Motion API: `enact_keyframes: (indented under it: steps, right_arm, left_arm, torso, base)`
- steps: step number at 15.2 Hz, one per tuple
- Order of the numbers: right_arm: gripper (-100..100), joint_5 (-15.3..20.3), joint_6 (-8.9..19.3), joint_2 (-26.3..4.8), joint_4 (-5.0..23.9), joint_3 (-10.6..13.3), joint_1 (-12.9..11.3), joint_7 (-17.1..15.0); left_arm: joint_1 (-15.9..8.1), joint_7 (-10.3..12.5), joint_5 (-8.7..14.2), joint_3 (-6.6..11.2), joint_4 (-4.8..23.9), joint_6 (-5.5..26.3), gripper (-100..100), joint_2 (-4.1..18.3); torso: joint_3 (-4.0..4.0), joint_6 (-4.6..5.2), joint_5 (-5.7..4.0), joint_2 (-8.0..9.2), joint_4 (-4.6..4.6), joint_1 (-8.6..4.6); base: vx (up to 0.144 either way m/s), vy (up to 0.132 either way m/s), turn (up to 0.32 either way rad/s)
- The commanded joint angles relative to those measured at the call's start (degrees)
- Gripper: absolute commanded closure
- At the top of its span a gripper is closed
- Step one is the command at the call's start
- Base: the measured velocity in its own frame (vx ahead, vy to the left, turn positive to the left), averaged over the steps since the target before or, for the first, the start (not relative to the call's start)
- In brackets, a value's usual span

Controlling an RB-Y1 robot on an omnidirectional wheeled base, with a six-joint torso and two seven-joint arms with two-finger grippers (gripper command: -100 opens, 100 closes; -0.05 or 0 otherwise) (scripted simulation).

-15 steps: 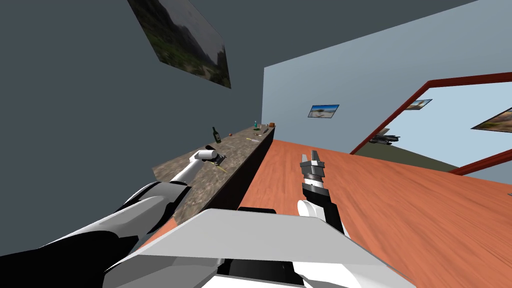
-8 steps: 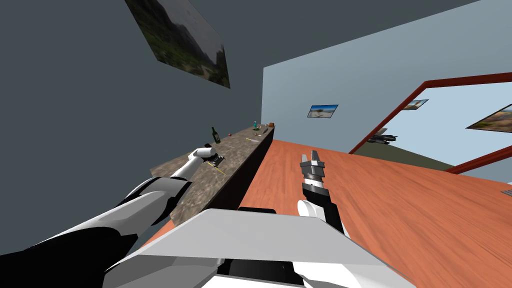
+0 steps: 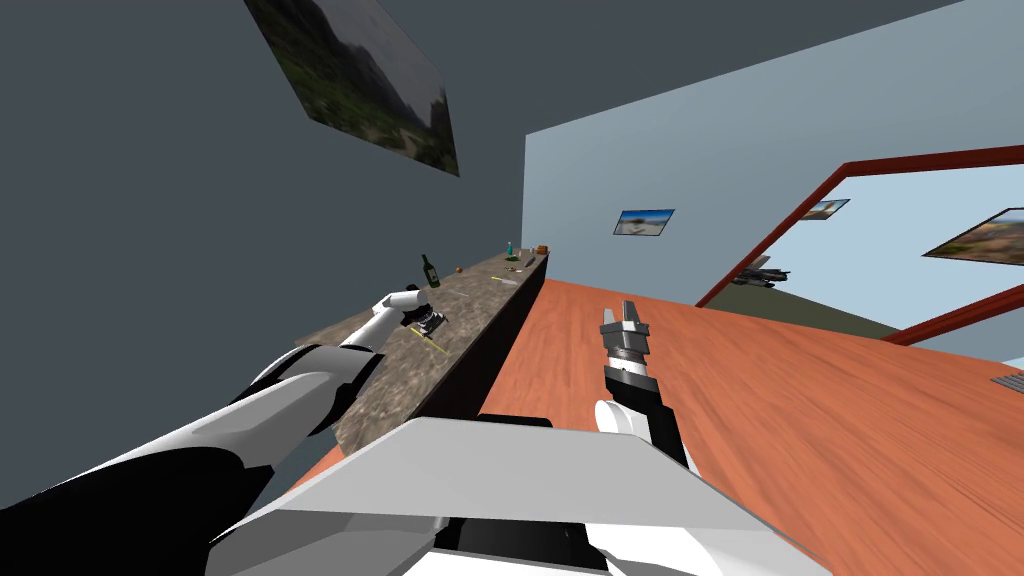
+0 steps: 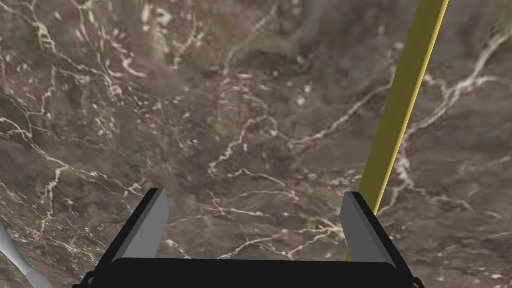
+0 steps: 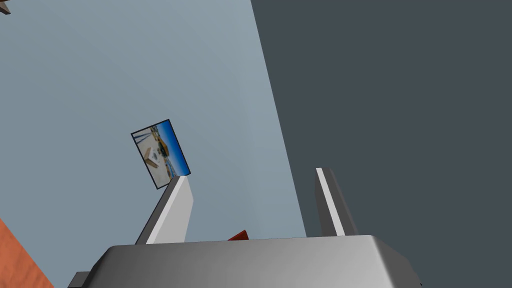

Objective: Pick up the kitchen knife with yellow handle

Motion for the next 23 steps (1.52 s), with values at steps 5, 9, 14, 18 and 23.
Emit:
enact_keyframes:
  steps: [5,9,14,18,23]
  right_arm:
    - [0,0.0,0.0,0.0,0.0,0.0,0.0,0.0]
    - [0,0.0,0.0,0.0,0.0,0.0,0.0,0.0]
    - [0,0.0,0.0,0.0,0.0,0.0,0.0,0.0]
    - [0,0.0,0.0,0.0,0.0,0.0,0.0,0.0]
    - [0,0.0,0.0,0.0,0.0,0.0,0.0,0.0]
  left_arm:
    - [-2.8,-1.4,2.0,-0.23,4.3,5.4,-100,0.9]
    - [-2.2,-1.5,1.2,-0.29,5.5,3.4,-100,-0.1]
    - [-1.7,-1.2,1.3,-0.19,4.7,3.7,100,0.0]
    - [-2.2,-1.3,1.5,-0.23,4.7,4.1,100,0.3]
    - [-2.4,-3.1,1.6,-0.53,3.3,3.3,-100,0.5]
  torso:
    - [-0.01,0.0,0.0,-0.01,0.0,0.0]
    - [0.0,0.01,0.01,0.02,-0.01,-0.02]
    - [0.02,0.0,0.0,0.05,0.01,-0.03]
    - [0.04,-0.03,-0.01,0.06,0.02,-0.04]
    - [0.49,-0.03,0.02,0.87,0.18,0.09]
  base:
    - [0.013,0.01,-0.013]
    - [0.007,0.006,-0.036]
    - [0.001,0.001,-0.014]
    - [-0.002,-0.001,0.033]
    - [-0.185,0.026,0.031]
